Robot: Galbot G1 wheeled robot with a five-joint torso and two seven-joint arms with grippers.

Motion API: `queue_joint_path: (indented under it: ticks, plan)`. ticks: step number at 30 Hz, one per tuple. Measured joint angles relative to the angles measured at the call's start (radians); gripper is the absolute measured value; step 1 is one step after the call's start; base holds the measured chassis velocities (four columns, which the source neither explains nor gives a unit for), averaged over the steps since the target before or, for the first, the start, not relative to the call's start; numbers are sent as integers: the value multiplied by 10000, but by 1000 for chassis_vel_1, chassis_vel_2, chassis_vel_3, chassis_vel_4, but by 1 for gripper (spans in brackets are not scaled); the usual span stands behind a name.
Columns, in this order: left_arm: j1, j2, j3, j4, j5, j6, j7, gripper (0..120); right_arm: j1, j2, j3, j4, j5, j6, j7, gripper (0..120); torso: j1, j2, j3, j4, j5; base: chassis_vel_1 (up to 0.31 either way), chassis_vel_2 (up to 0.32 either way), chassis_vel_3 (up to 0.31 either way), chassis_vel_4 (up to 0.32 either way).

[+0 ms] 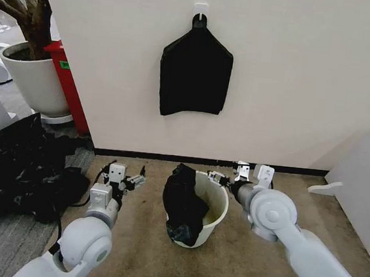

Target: Place the garbage bag over the trash bin.

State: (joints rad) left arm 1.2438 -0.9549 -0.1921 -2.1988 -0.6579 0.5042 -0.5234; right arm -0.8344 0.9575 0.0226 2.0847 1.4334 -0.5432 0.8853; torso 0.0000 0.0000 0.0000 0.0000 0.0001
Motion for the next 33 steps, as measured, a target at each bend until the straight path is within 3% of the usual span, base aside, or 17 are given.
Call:
queue_joint_path:
  ticks: [4,7,17,24,33]
  plan:
    - [-578,223,624,211,-1076,715,-129,100,15,107,-35,-54,3,-56,-102,100,0,0,0,1,-1,0,0,0,0]
    - [-823,163,952,438,-1357,812,-243,100,-26,149,-41,-97,-2,-99,-75,100,0,0,1,-1,1,0,0,0,0]
    - [-2496,-1097,2392,2018,-1860,998,-1055,100,-339,120,192,-98,-38,-51,108,100,0,0,1,-3,1,0,0,0,0]
    - [-2995,-1817,2659,3042,-2091,1425,-1552,100,-247,149,261,-126,-101,-18,401,100,0,-1,1,1,0,0,0,0,0]
    - [-3265,-2124,2880,3527,-2649,1678,-1717,100,-391,136,273,0,-89,67,528,100,0,0,1,0,0,0,0,0,0]
